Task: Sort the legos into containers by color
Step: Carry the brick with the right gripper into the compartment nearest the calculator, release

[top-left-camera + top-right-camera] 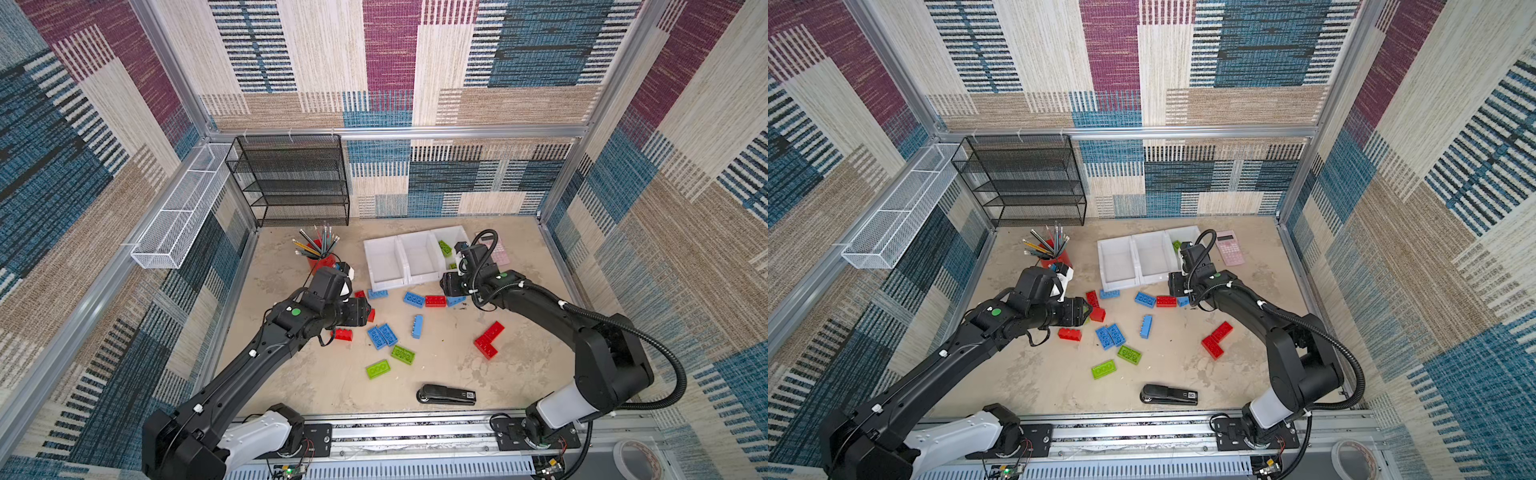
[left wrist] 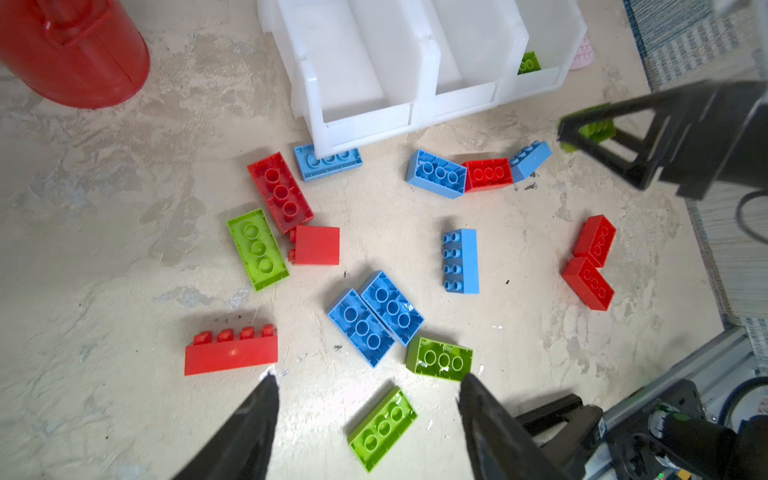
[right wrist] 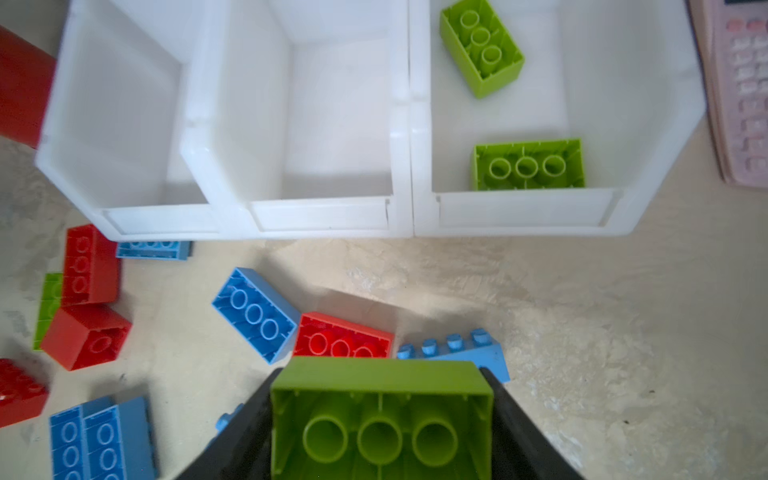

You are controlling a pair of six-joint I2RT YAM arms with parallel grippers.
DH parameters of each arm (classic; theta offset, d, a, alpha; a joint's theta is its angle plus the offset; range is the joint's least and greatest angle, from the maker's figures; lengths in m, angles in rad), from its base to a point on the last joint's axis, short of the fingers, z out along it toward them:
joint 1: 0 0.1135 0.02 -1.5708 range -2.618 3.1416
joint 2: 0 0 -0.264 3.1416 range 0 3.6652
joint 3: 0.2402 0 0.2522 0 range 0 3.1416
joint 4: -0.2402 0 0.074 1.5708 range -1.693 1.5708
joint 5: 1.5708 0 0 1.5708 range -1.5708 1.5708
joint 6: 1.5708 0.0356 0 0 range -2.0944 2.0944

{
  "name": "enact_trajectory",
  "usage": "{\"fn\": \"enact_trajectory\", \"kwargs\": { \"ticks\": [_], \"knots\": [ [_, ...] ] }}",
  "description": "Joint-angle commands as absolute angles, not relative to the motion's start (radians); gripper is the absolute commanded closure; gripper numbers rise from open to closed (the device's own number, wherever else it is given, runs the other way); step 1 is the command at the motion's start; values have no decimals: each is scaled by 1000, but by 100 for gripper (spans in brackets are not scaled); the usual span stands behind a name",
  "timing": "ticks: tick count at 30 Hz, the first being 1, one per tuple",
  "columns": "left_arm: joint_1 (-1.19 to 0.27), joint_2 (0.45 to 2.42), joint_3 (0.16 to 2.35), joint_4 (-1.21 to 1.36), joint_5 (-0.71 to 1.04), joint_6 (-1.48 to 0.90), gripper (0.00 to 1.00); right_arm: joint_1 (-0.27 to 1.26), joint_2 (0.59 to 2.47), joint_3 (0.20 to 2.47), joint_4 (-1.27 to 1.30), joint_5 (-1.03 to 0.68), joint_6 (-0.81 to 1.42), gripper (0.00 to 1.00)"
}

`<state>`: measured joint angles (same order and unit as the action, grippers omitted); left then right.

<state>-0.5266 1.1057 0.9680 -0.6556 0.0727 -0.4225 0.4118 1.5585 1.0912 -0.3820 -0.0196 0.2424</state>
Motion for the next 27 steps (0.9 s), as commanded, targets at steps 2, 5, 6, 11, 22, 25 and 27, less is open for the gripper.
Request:
{"fn": "enact_trajectory", "kwargs": {
  "ticks": [2,5,6,11,22,25,27],
  "knots": [
    [-526,1077,943,-689,48,-402,30,389,1592,1181,-401,-88,228,35],
    [-526,1071,932,-700,51,-403,30,357,1637,1252,-404,-106,216,35],
    [-526,1071,929,-703,52,-404,30,340,1657,1278,-405,-120,213,35],
    [-525,1078,925,-748,47,-406,30,282,1758,1399,-402,-139,205,35],
    [-528,1114,856,-792,137,-483,30,219,1977,1597,-410,-127,200,35],
    [-528,1112,849,-807,142,-489,30,206,2005,1635,-403,-137,201,32],
    [-529,1108,846,-811,148,-495,30,198,2020,1647,-401,-148,202,29]
  ]
}}
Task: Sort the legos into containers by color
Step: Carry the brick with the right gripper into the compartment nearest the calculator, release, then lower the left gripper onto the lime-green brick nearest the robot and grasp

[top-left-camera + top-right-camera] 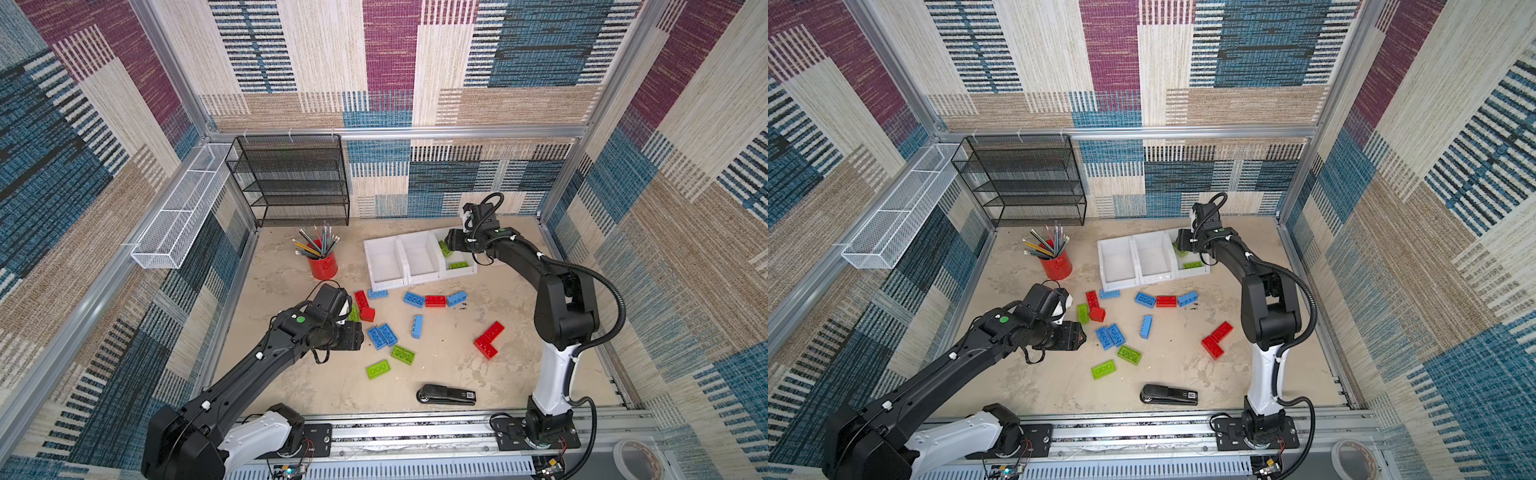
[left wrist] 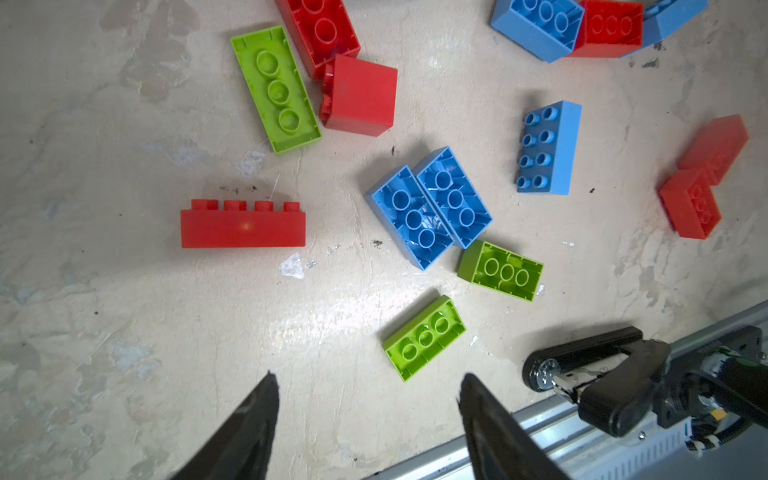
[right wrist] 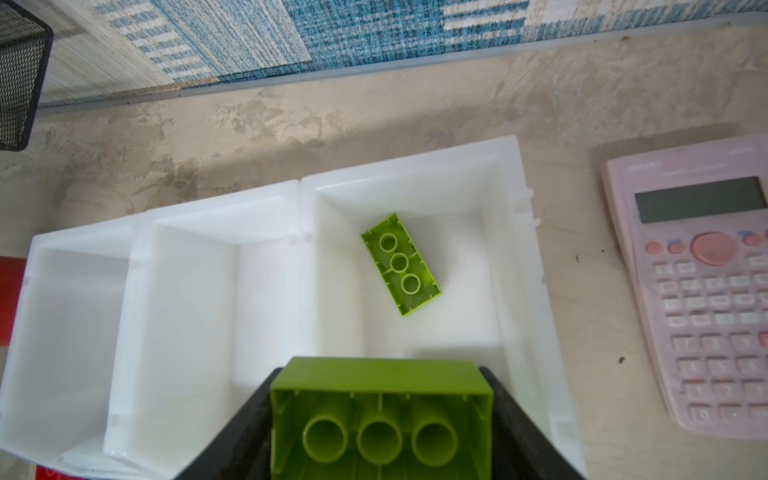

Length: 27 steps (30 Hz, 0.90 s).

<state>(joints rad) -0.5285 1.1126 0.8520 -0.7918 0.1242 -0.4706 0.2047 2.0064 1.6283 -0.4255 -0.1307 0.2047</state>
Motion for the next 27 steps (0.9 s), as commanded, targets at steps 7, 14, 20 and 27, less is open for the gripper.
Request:
{"fn": "enact_trajectory", "kwargs": {
  "ticks": [7,14,20,27],
  "knots": [
    [-539,1120,818,-805,176,-537,30,190,2030,1675,-392,-156,201,17],
    [-613,1111,807,-834,146,-577,26,191,1959,1635,-376,-158,190,12],
    [-723,1135,774,-820,114,-639,23,193,1788,1448,-285,-189,206,11],
    [-863,1198,767,-811,61,-703,22,206,1549,1174,-136,-229,251,10]
  ]
}}
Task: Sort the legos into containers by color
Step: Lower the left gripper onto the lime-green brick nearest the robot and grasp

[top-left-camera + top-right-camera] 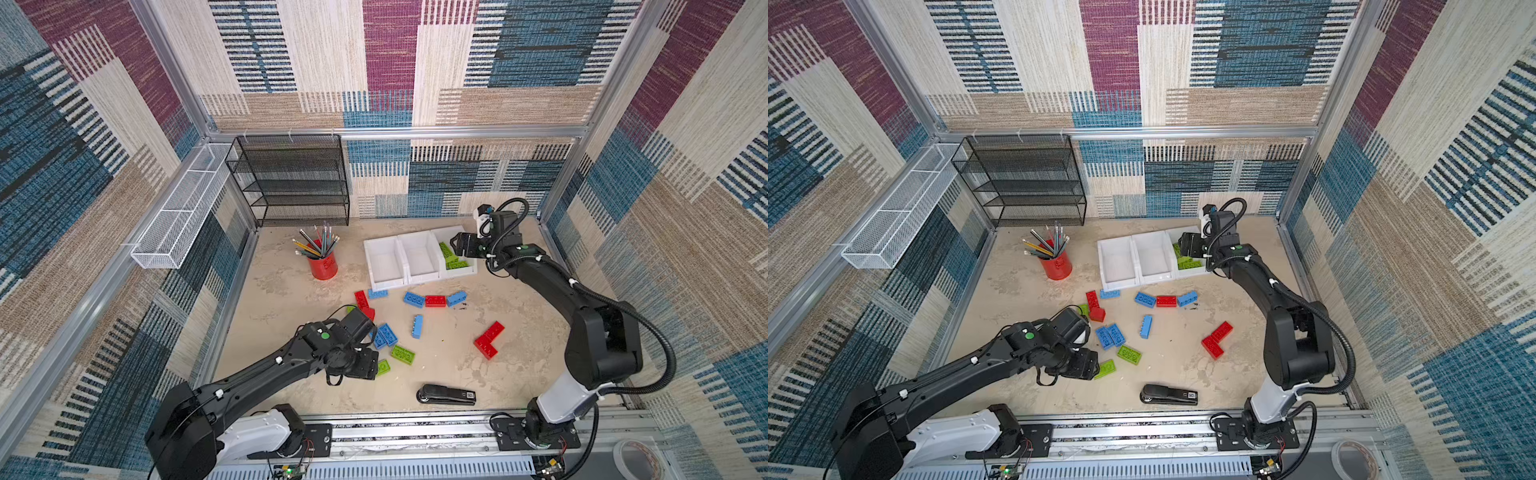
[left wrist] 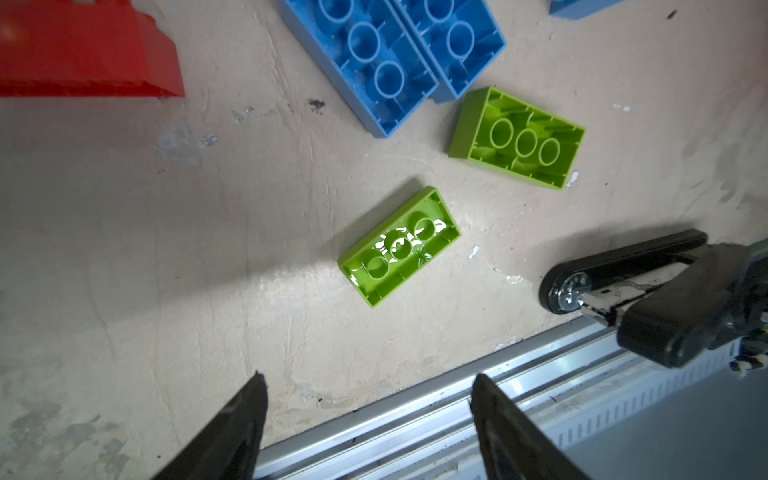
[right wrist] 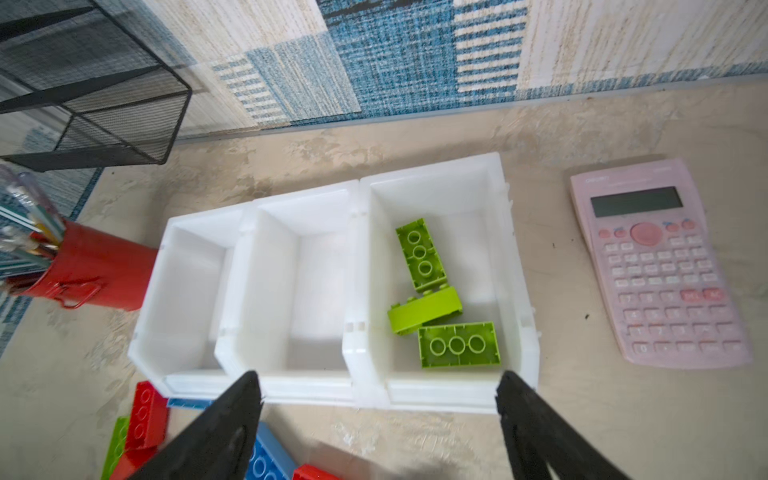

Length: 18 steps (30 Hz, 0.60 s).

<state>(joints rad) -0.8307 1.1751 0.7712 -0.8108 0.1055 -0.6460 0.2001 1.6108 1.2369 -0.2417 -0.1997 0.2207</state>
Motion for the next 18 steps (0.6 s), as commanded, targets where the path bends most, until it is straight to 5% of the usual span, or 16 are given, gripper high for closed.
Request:
{"fn": "enact_trajectory", "kwargs": {
  "ticks": [1,18],
  "knots": [
    [-877,1211,769,-815,53,-706,22,207,1526,1145,-121,-236,254,10],
    [-912,1423,866,-835,10,-614,32,216,1409,990,-25,-290,272,9]
  ]
}}
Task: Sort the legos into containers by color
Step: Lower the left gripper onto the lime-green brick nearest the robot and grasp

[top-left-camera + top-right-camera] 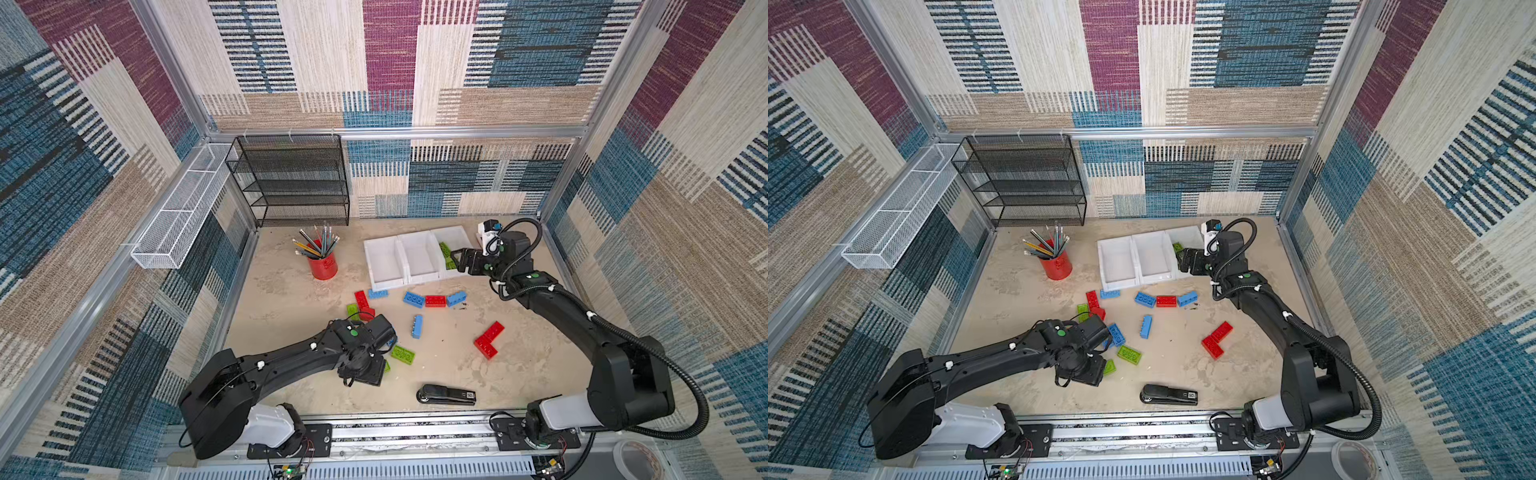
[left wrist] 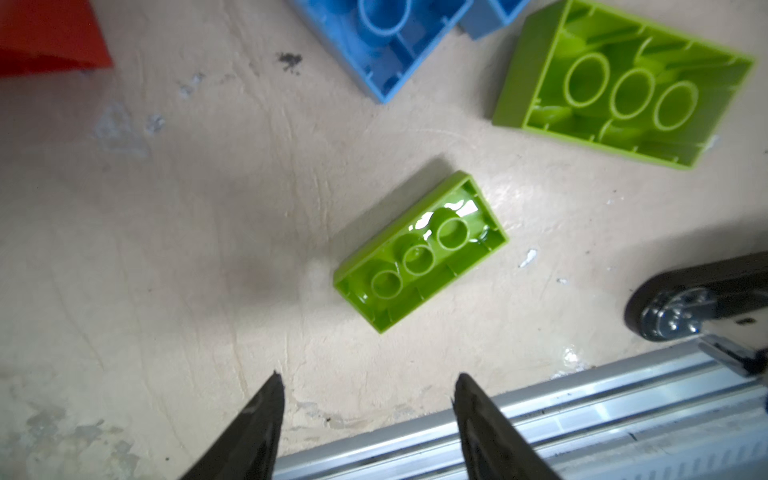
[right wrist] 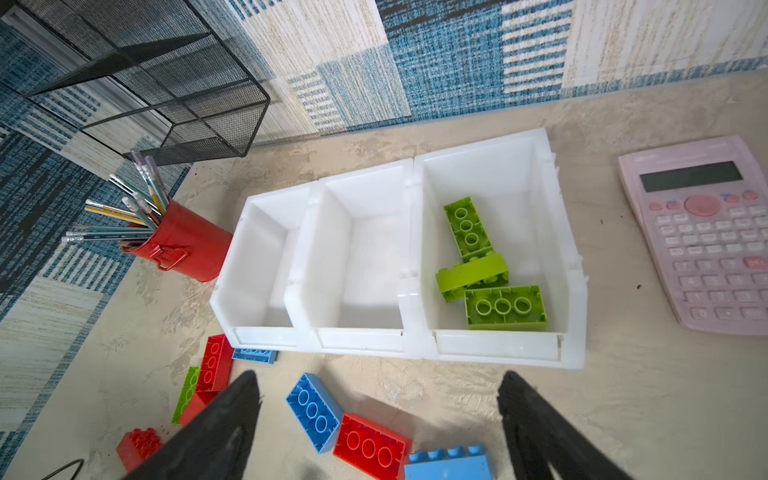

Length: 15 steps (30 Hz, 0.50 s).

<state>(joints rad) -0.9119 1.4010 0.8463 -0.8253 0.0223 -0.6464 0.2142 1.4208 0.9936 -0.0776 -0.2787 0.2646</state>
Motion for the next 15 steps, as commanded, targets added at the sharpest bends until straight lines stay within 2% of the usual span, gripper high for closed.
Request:
{"fn": "enact_trajectory", "kwargs": {
  "ticks": [1,5,15],
  "knots": [
    [-913,1430,871,-829,17,-606,31,215,1406,991,-25,-290,271,9],
    [-913,1450,875,-804,41,-570,26,215,1400,984,-29,-286,265,9],
    [-916,1543,918,-798,16,-523,25,215,1397,973,-19,-284,264,9]
  ]
}}
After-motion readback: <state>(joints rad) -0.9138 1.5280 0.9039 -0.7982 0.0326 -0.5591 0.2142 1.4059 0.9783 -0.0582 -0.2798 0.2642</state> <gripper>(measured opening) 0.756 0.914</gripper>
